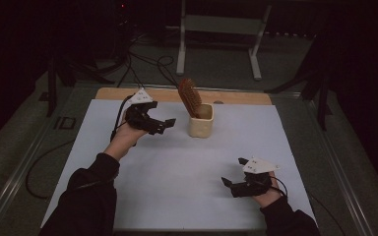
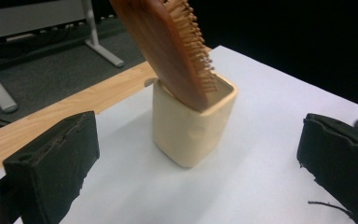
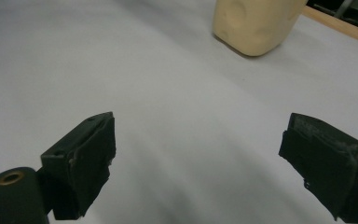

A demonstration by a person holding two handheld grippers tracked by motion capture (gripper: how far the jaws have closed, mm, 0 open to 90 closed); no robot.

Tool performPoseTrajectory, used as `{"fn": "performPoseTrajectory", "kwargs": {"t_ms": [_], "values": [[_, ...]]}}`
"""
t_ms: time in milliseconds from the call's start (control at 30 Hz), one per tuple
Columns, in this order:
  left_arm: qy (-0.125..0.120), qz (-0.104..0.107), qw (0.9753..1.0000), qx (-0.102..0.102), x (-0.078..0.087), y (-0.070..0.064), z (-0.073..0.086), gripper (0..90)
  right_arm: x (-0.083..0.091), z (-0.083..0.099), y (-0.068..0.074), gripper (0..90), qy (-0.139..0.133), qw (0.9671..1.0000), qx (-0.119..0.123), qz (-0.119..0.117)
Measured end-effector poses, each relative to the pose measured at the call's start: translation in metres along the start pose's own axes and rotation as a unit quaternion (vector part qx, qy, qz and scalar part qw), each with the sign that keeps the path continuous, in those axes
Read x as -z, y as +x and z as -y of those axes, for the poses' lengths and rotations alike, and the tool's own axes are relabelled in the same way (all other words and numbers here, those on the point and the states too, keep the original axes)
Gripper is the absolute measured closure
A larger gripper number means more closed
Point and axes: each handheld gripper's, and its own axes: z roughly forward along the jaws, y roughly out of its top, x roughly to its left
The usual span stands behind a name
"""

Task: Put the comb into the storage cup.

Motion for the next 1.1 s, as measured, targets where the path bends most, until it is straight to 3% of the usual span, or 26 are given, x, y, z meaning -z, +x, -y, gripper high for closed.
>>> {"fn": "performPoseTrajectory", "kwargs": {"t_ms": [167,400,700,1100], "values": [[0.008,0.004,0.9999,-0.005,0.010,-0.002,0.011,0.0,-0.001,0.000,-0.002,9.6,0.004,1.0000,-0.007,-0.006],[0.017,0.010,0.9998,-0.011,0.022,-0.002,0.030,0.0,-0.002,0.002,-0.003,12.7,0.004,0.9998,-0.019,0.010],[0.029,0.009,0.9993,-0.023,0.037,-0.006,0.057,0.0,-0.002,0.003,-0.004,10.1,0.002,0.9997,-0.013,0.019],[0.025,-0.001,0.9996,-0.016,0.063,-0.011,0.102,0.0,-0.004,0.003,-0.002,9.7,0.004,0.9999,-0.004,0.015]]}}
